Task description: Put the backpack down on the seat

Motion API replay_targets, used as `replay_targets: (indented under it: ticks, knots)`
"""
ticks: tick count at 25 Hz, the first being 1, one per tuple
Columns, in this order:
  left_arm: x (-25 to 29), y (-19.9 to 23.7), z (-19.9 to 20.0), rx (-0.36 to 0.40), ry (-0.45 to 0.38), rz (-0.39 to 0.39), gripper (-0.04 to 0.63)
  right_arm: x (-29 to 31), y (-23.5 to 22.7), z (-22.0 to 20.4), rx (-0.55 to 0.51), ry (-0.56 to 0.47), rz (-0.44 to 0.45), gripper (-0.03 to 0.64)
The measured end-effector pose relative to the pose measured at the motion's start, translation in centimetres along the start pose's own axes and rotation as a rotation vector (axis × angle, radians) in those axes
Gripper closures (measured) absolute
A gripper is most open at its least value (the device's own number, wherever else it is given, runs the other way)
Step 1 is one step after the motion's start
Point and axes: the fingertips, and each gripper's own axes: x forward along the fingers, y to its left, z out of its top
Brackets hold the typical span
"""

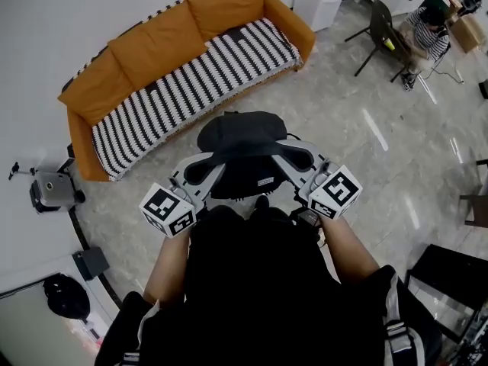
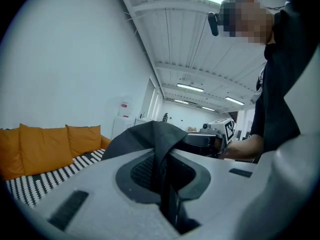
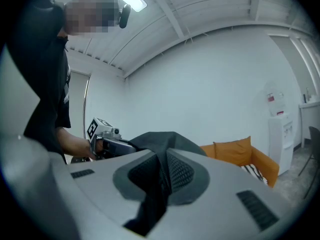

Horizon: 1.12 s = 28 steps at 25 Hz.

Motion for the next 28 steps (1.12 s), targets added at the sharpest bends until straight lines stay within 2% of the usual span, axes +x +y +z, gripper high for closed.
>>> replay_targets:
  ticks: [9,14,21,28]
  knots:
    - [6.2,2.5,0.9,-0.018,0.012,-0.016,0.566,0.2,-6.9,0.0,0.011,0.014,-0.021,0.574]
    - [9.2,4.8,0.5,-0.031,0.026,-0.030,0.566,1.1,-10.3,-0.9,0.041,0.034,-0.031,0.574]
    - [13.6,9.2,1.9,-0.042,0.029,-0.047,0.566,3.5,-16.2,-0.3,0.049,0.051,-0.047,0.574]
    - [19.1,13.2,3.6,-0.055,0.044,-0.107,0.566,5.6,-23.2,0.4,0.071,0.075,-0.086,0.574]
